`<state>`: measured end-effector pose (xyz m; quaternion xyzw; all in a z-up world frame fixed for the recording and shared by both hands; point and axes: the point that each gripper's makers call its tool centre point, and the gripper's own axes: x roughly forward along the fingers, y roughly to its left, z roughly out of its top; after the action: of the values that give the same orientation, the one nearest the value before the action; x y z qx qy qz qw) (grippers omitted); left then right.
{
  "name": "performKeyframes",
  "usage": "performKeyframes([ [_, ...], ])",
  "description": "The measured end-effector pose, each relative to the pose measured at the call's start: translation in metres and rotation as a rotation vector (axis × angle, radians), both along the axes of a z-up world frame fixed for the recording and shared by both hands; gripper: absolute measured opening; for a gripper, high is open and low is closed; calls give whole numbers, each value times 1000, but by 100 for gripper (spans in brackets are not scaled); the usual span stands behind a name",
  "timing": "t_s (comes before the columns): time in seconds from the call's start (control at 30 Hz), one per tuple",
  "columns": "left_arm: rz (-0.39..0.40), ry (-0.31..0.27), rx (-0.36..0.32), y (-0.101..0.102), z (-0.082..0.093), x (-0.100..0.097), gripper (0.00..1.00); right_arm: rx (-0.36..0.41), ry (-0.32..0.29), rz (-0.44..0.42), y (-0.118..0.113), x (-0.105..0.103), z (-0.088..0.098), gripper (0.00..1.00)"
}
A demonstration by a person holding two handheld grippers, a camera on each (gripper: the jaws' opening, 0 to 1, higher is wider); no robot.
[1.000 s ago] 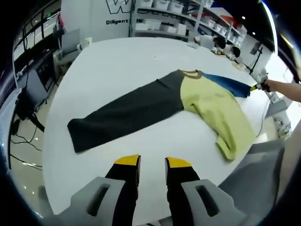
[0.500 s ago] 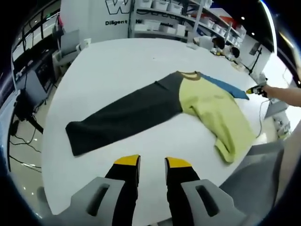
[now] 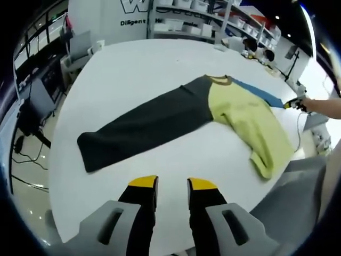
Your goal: Fold the garment on the visible template until the final outline fits inside the template.
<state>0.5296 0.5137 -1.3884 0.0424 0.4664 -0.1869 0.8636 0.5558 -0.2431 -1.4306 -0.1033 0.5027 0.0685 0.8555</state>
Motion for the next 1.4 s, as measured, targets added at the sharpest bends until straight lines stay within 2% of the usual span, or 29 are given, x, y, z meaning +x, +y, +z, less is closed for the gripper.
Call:
performKeyframes([
  [0.1, -14, 14, 43, 8, -8, 10, 22, -12, 9, 11, 1, 3, 2, 11],
  [0.13, -16, 18, 48, 9, -9, 13, 23, -65, 32, -7, -6, 1, 4, 12],
  [0.17, -21, 12, 57, 10, -8, 20, 23, -83, 38, -2, -7, 2, 7, 10],
  [0.2, -25, 6, 61, 10, -7, 26, 23, -57, -15, 14, 3, 13, 15, 8],
  [0.3, -53, -10, 64, 5, -6, 43, 25, -60, -39, 67, 17, 30, 18, 15],
  [0.37, -90, -30, 74, -2, -7, 59, 27, -34, -79, 129, 37, 46, 21, 18],
  [0.57, -225, -92, 65, -46, -10, 113, 32, 38, -162, 257, 100, 92, 22, 27],
  [0.7, -324, -112, 72, -80, -18, 145, 32, 78, -185, 322, 143, 116, 17, 32],
  [0.83, -419, -118, 104, -107, -31, 173, 34, 120, -171, 389, 187, 138, 6, 33],
  [1.0, -485, -125, 132, -133, -39, 199, 36, 124, -146, 461, 216, 164, -10, 32],
  [1.13, -486, -106, 144, -141, -48, 213, 35, 117, -114, 487, 227, 174, -18, 27],
  [1.2, -506, -69, 175, -140, -58, 214, 29, 125, -117, 481, 230, 178, -17, 23],
  [1.23, -538, -78, 100, -153, -54, 212, 29, 130, -112, 475, 231, 179, -16, 22],
  [1.27, -483, -84, 125, -146, -54, 219, 29, 129, -107, 482, 233, 180, -17, 18],
  [1.33, -483, -83, 125, -146, -53, 220, 27, 117, -109, 522, 239, 180, -17, 12],
  [1.4, -498, -86, 133, -145, -53, 220, 13, 118, -117, 508, 240, 186, -17, 9],
])
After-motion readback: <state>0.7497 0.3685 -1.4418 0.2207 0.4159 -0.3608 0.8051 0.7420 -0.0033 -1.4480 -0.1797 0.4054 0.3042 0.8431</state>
